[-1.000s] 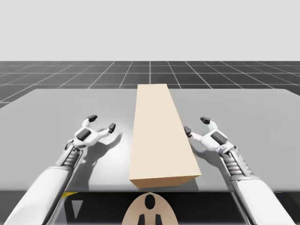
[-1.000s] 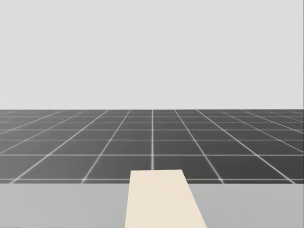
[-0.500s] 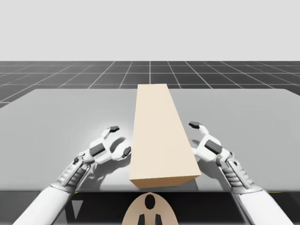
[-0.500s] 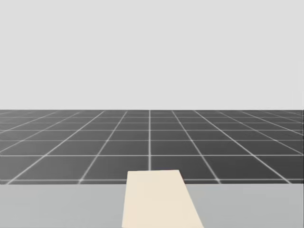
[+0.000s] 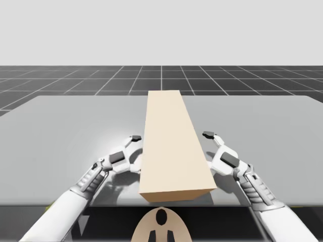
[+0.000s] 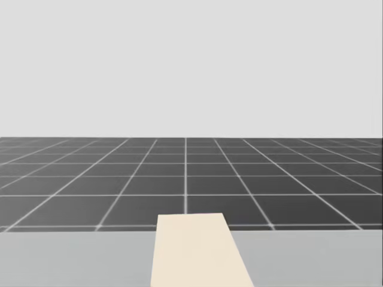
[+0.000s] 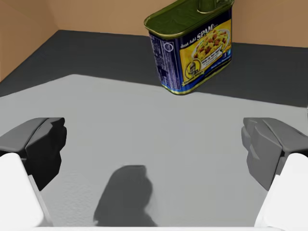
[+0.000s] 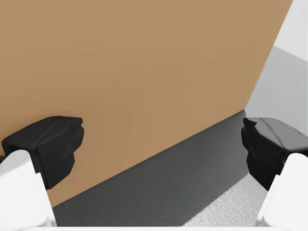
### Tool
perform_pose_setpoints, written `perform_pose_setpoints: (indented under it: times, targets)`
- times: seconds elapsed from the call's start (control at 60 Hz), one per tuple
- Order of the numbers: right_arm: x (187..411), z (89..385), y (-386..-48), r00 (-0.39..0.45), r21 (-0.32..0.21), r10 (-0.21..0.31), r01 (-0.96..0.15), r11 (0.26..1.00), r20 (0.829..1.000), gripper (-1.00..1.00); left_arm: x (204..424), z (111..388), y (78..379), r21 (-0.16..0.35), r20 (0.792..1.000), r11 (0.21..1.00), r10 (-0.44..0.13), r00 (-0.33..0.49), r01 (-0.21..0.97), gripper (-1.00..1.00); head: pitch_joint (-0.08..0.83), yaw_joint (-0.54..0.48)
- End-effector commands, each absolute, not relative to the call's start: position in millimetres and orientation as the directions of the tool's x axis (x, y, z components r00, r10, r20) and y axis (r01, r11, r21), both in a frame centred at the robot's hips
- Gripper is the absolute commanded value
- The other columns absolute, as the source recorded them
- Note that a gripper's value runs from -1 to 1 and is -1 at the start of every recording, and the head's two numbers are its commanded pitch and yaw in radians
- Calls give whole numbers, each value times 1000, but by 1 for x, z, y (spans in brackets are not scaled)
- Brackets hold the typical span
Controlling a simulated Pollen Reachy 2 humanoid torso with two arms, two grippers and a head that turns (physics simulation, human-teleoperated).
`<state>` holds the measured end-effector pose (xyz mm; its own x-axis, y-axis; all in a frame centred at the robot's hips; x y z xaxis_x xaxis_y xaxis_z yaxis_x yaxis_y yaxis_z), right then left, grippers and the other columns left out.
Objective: Retrieve the object from inside the box.
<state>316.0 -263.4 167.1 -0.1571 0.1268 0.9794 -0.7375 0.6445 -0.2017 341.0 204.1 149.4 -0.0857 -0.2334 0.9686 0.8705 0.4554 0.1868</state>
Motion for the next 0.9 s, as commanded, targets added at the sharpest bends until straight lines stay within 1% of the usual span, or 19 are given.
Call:
perform_pose_setpoints:
  times: [0.017,0.067,0.083,0.1,0.133,0.217,0.267,0.283,0.383,0.467,0.5,0.533,0.65,0.717,0.767,0.817,0.9]
  targets:
    - [313,164,-258,-167,-212,131,-756,619,977,-1000,367,145,184,157,969,382,-239,-67,911,-1000,0,-24]
    - [313,164,-258,-170,-215,131,-758,616,977,-1000,372,141,174,163,963,355,-259,-70,920,-1000,1,-25]
    - [313,164,-258,-171,-216,131,-758,616,976,-1000,372,140,172,164,963,351,-261,-72,922,-1000,2,-26]
    - [312,164,-258,-175,-218,131,-759,614,976,-1000,375,138,166,163,963,330,-260,-76,930,-1000,3,-27]
    - [312,164,-258,-178,-220,129,-760,612,976,-1000,377,137,163,150,964,319,-256,-68,936,-1000,4,-27]
    - [311,165,-258,-189,-226,126,-763,606,974,-1000,386,131,151,158,958,279,-274,-80,947,-1000,6,-29]
    - [310,165,-258,-192,-228,125,-763,604,973,-1000,389,130,148,162,956,270,-280,-83,949,-1000,6,-31]
    - [310,165,-257,-196,-231,125,-764,602,973,-1000,391,130,146,171,954,262,-285,-93,950,-1000,7,-32]
    - [310,165,-257,-207,-240,124,-767,595,970,-1000,400,134,132,182,951,232,-289,-111,955,-1000,13,-36]
    - [309,164,-256,-211,-246,129,-766,594,969,-1000,403,139,122,198,949,216,-287,-132,956,-1000,19,-37]
    - [309,164,-256,-213,-248,130,-767,591,968,-1000,404,141,118,196,950,210,-281,-133,958,-1000,20,-38]
    - [308,165,-256,-214,-249,130,-768,589,968,-1000,405,143,113,213,947,201,-284,-151,956,-1000,21,-38]
    - [307,165,-257,-220,-253,128,-771,584,967,-1000,409,148,99,223,945,176,-282,-168,959,-1000,22,-38]
    - [307,165,-256,-223,-257,131,-772,582,966,-1000,411,149,91,220,947,161,-273,-171,962,-1000,22,-41]
    - [306,166,-256,-224,-258,130,-772,581,966,-1000,413,148,85,209,950,145,-265,-165,967,-1000,21,-44]
    - [306,166,-257,-225,-257,128,-773,580,966,-1000,414,145,78,213,948,130,-266,-173,968,-1000,19,-48]
    - [305,167,-257,-228,-257,124,-774,579,966,-1000,417,139,66,192,950,97,-267,-160,977,-1000,18,-54]
